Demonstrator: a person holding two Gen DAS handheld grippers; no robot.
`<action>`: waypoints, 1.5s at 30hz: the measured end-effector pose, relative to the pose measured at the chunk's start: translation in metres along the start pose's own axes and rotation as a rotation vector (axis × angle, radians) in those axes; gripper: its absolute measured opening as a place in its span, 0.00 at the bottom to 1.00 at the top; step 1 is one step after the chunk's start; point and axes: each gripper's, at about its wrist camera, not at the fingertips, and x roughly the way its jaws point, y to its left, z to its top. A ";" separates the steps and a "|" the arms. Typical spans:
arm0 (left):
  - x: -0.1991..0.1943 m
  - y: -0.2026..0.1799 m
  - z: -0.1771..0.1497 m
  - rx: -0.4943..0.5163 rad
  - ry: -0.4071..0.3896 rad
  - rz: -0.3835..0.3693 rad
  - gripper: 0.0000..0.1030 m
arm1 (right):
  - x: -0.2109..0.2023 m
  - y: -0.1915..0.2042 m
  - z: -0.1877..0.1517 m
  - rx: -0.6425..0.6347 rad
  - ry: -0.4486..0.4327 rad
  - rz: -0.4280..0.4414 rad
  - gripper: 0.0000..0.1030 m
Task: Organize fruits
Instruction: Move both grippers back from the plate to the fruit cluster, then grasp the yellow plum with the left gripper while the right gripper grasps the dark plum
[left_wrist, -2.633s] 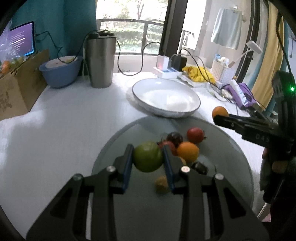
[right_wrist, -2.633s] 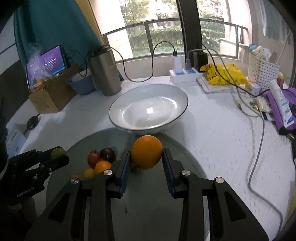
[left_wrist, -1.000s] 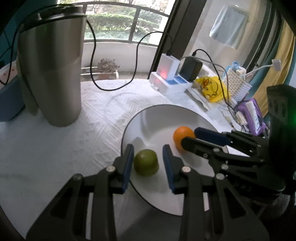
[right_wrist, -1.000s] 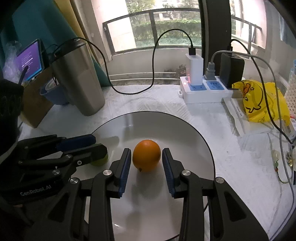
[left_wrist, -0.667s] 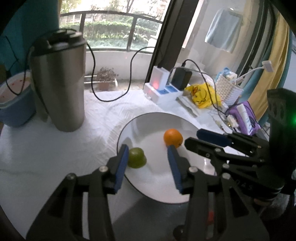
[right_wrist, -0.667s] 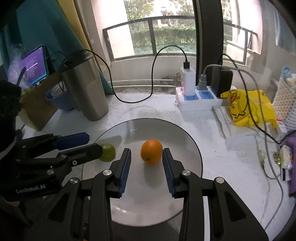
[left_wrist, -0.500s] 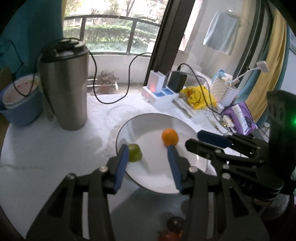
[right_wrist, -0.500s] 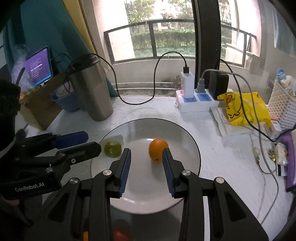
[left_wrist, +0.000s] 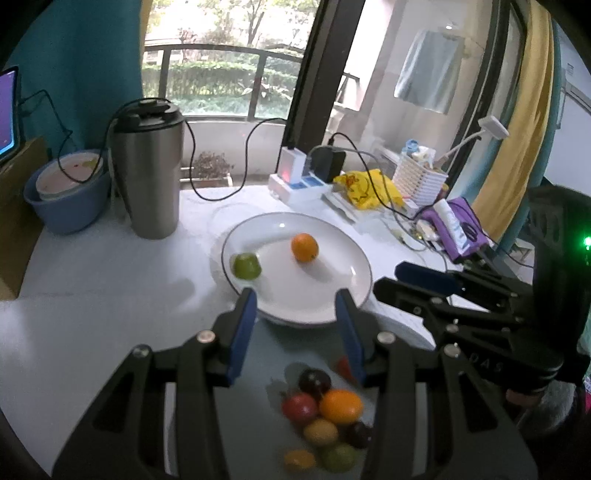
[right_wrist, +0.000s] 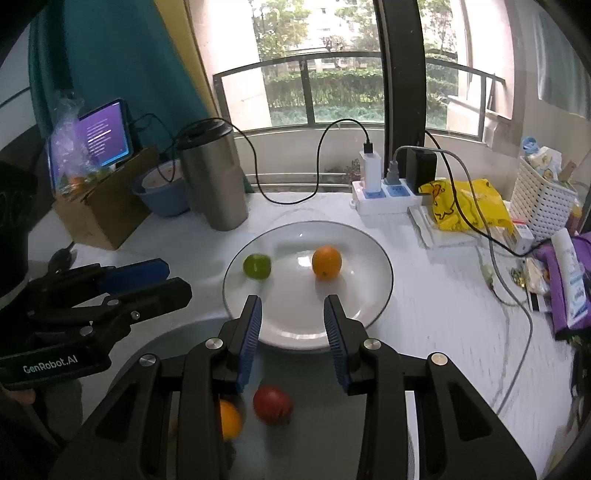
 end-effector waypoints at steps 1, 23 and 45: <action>-0.004 -0.001 -0.004 0.001 0.000 -0.001 0.44 | -0.003 0.002 -0.004 0.000 0.000 0.000 0.36; -0.040 -0.005 -0.079 -0.037 0.028 0.003 0.45 | -0.037 0.029 -0.084 0.011 0.068 0.041 0.36; -0.036 0.009 -0.119 -0.075 0.099 0.010 0.45 | -0.012 0.052 -0.119 -0.030 0.165 0.047 0.36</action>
